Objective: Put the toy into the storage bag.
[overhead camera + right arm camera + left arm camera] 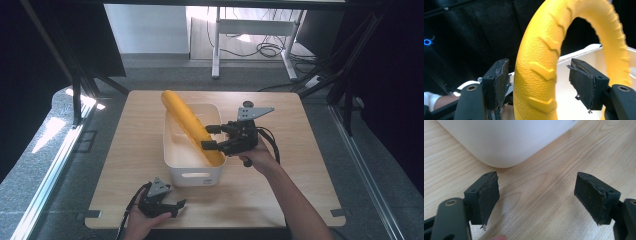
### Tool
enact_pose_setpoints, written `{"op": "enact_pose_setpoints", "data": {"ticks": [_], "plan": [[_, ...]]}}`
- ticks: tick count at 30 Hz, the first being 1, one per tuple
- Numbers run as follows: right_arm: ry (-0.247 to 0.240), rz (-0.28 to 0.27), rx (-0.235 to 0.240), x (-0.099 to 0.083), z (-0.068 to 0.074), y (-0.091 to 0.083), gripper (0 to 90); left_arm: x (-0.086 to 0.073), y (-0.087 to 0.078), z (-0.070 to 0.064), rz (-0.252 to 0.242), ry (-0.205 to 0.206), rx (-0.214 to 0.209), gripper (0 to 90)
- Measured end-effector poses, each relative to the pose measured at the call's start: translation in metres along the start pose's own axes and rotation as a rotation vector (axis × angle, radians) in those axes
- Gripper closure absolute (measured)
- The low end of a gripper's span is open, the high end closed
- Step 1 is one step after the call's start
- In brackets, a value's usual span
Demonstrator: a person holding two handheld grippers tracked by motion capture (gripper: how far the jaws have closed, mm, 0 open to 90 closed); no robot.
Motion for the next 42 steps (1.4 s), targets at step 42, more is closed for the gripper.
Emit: {"op": "enact_pose_setpoints", "data": {"ticks": [42], "plan": [[0.110,0.040,-0.322,-0.109,-0.031,-0.091,34.2,0.000,0.000,0.000,0.001,-0.006,0.010,20.2]]}}
Point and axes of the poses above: each handheld gripper's, and its own axes: y roughly forward along the jaws, x roughly out of its top, z roughly to its left, the point moved 2 cm from there along y, roughly forward along the jaws, and after that the axes turned 1 degree about -z, right-handed, at the moved point
